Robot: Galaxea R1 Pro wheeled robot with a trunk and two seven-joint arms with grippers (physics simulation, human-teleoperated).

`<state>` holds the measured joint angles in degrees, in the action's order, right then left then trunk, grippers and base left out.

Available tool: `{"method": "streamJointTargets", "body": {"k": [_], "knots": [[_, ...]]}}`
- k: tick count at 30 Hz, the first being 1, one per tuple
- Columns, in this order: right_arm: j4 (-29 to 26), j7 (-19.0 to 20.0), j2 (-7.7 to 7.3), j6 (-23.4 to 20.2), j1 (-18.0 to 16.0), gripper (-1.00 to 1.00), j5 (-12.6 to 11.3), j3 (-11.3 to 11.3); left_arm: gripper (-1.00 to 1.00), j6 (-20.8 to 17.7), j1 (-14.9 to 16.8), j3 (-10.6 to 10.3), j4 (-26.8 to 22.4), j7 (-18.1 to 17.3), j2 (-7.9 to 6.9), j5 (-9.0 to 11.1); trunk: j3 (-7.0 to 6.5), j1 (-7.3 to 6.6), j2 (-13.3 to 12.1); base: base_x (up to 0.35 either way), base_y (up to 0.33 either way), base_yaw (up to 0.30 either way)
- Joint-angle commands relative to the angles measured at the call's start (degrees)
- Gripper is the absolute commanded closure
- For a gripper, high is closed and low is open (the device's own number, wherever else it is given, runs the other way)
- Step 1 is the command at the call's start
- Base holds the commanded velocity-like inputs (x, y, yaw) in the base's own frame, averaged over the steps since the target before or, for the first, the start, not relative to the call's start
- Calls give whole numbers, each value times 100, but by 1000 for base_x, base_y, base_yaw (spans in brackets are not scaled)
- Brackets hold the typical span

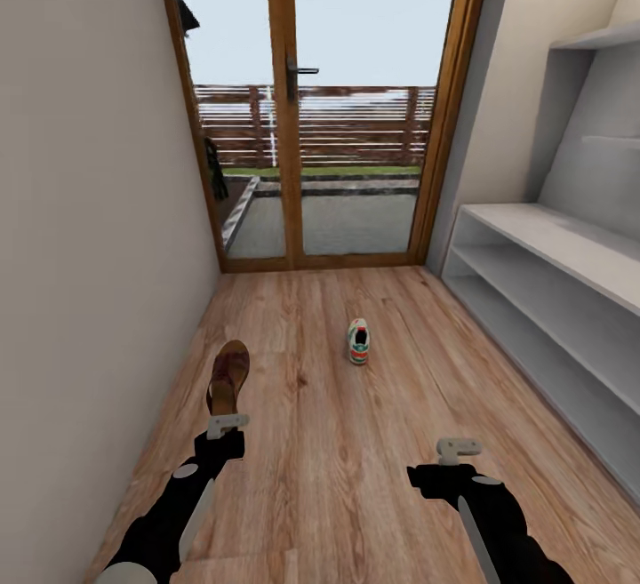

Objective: Pick up the two gym shoes and the two sandals from the corridor floor and place them onto the hallstand (shoe rack) in the corridor, making sure they are on the rack and not on the floor. Arrange them so the two gym shoes are next to each other and the two sandals are next to each other.

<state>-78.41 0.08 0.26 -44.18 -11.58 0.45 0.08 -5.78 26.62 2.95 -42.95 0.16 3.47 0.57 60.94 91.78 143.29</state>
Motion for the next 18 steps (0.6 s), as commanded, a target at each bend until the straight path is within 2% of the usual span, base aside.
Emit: {"method": "streamJointTargets", "body": {"k": [1, 7, 18], "knots": [[-8, 1, 1, -29, -3, -100, 6, 0, 100, -37, 1, 12, -12, 2, 5, -13, 6, 2, 2, 320, 128, -20], [-8, 1, 1, -29, -3, -100, 5, 0, 100, -37, 1, 12, -12, 2, 5, -13, 31, 2, 2, 329, 111, -125], [-8, 1, 1, -29, -3, -100, -2, 0, 100, -38, 1, 12, -12, 2, 5, -13, 103, 2, 2, 335, 102, -193]]}}
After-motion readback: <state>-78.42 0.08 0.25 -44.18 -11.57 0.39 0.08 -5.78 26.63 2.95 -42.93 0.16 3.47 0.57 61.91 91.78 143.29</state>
